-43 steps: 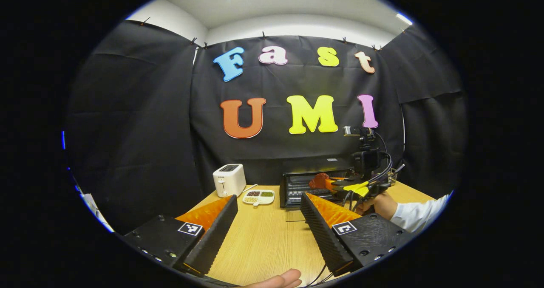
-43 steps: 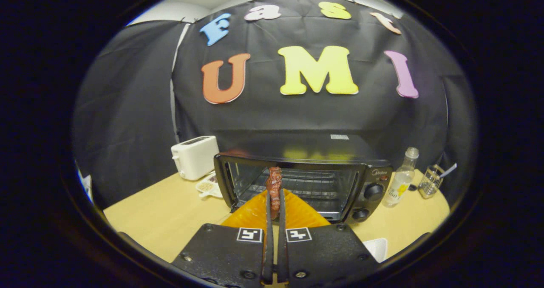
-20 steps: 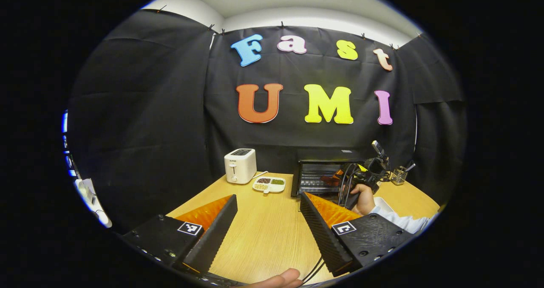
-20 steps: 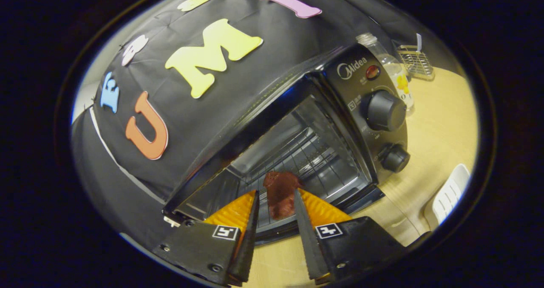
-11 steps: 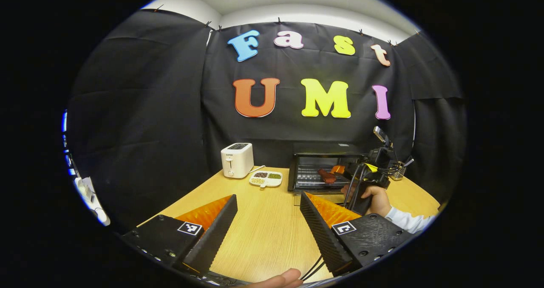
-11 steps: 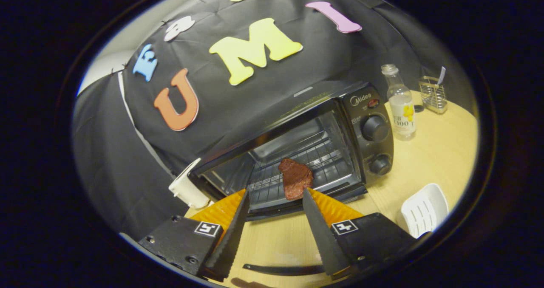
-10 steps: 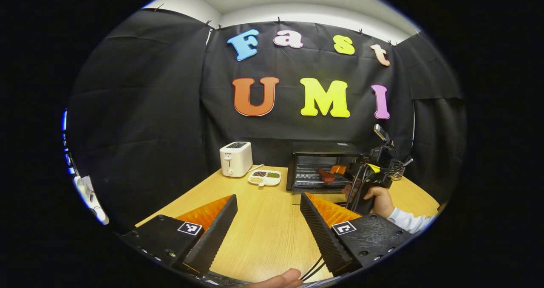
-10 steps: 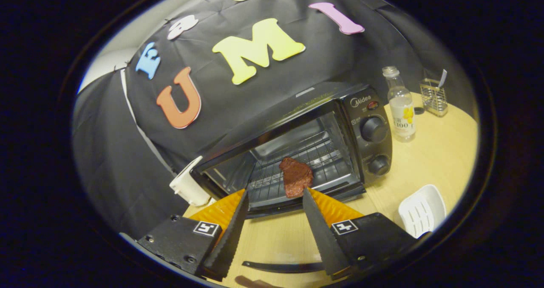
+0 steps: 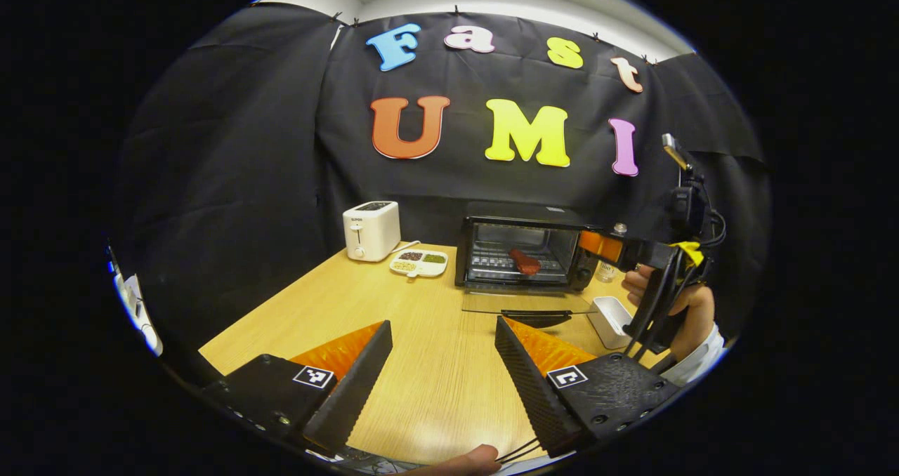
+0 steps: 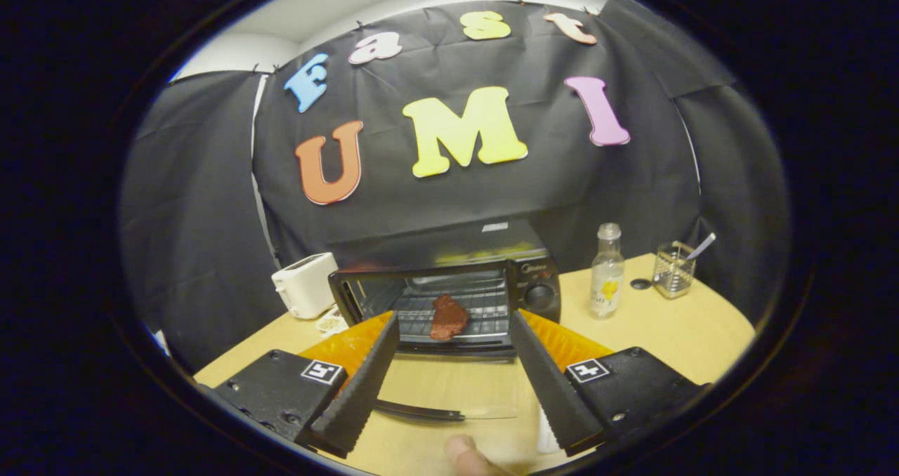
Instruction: Open the electric oven with the left hand, put the food in, and close the electric oven.
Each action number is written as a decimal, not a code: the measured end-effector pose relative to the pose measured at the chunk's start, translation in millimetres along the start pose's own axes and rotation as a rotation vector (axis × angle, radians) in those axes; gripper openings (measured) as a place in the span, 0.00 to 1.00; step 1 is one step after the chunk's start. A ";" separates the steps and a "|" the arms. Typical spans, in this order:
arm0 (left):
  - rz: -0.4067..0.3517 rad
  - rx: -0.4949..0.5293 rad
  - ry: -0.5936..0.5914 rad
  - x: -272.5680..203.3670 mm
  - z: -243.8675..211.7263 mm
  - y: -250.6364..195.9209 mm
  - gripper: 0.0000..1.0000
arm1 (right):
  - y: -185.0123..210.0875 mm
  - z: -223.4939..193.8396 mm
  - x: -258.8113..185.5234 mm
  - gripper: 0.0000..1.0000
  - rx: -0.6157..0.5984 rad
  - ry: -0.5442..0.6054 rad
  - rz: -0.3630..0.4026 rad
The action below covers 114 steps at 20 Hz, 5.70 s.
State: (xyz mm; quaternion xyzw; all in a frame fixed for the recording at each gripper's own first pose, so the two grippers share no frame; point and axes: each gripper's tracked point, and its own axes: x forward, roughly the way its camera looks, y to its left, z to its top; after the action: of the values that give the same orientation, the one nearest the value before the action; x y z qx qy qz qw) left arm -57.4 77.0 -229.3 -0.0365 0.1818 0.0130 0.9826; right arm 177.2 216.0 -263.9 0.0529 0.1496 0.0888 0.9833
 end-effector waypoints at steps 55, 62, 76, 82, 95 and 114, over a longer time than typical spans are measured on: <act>-0.145 0.133 0.203 203.2 -2.0 -143.5 0.96 | -227.1 104.8 -193.7 1.00 -0.169 -0.245 -0.239; -0.158 0.130 0.158 221.9 25.4 -145.0 0.98 | -232.4 103.1 -204.9 1.00 -0.169 -0.227 -0.241; -0.184 0.120 0.004 221.9 66.5 -155.5 0.98 | -233.7 104.4 -252.6 1.00 -0.132 -0.229 -0.272; -0.192 0.091 -0.133 136.1 113.6 -152.9 0.98 | -229.0 111.1 -270.6 1.00 -0.086 -0.232 -0.283; -0.114 0.023 -0.362 -58.3 173.9 -115.7 0.95 | -186.1 164.0 -321.1 0.96 -0.116 -0.348 -0.253; -0.095 0.102 -0.420 -35.4 181.3 -113.1 0.94 | -199.8 174.2 -293.8 1.00 -0.141 -0.388 -0.285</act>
State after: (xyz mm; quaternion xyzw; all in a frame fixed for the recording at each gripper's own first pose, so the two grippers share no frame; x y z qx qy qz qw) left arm -21.4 -22.4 -40.2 0.0084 -0.0283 -0.0353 0.9989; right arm -14.1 -49.0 -40.9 -0.0216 -0.0428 -0.0525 0.9975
